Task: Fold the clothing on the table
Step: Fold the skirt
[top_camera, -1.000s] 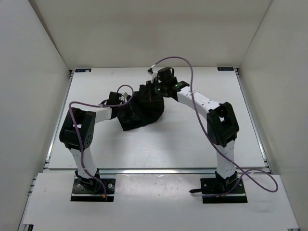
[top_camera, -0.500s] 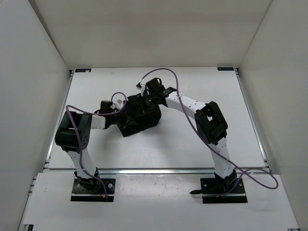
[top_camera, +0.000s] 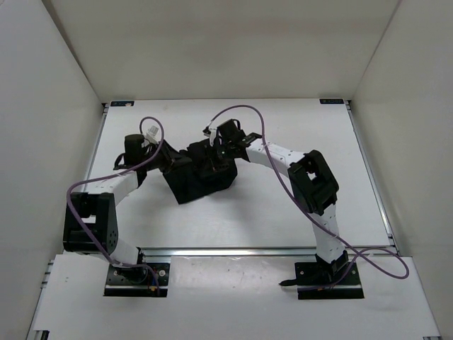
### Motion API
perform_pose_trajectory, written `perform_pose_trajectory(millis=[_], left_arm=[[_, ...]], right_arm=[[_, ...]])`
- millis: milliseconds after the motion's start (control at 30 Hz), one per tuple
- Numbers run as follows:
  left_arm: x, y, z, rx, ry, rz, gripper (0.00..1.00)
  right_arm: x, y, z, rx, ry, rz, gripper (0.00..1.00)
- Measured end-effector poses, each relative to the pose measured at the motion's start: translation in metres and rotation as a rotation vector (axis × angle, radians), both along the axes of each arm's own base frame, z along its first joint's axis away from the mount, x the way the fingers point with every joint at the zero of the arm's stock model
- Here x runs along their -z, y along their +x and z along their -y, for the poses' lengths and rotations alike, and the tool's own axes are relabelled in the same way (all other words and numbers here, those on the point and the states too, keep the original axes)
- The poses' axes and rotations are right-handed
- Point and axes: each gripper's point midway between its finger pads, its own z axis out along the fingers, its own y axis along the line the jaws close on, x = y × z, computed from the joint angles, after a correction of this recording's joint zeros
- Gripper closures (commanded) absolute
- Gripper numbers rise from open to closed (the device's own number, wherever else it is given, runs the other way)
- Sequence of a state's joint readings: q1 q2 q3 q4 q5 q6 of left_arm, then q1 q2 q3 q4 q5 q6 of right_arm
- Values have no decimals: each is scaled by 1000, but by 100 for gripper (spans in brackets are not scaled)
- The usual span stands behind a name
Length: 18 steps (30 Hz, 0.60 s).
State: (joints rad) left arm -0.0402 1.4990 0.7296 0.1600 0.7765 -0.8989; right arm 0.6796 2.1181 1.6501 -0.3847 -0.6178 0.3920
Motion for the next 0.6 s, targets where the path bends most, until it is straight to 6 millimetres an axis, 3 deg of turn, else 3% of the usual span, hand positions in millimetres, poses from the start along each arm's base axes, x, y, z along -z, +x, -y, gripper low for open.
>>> perform_pose_trajectory(millis=[67, 133, 300, 367, 600], left_arm=[[-2, 9, -6, -8, 99, 23, 67], [9, 7, -12, -9, 175, 12, 68], [70, -33, -29, -1, 333, -176, 70], [85, -45, -33, 14, 395, -225, 70], [120, -66, -15, 140, 496, -301, 74]], right_arm=[[6, -2, 2, 3, -10, -8, 100], [11, -3, 5, 6, -18, -17, 100], [13, -2, 8, 15, -23, -17, 100], [15, -1, 9, 20, -22, -12, 100], [25, -8, 38, 75, -36, -30, 100]])
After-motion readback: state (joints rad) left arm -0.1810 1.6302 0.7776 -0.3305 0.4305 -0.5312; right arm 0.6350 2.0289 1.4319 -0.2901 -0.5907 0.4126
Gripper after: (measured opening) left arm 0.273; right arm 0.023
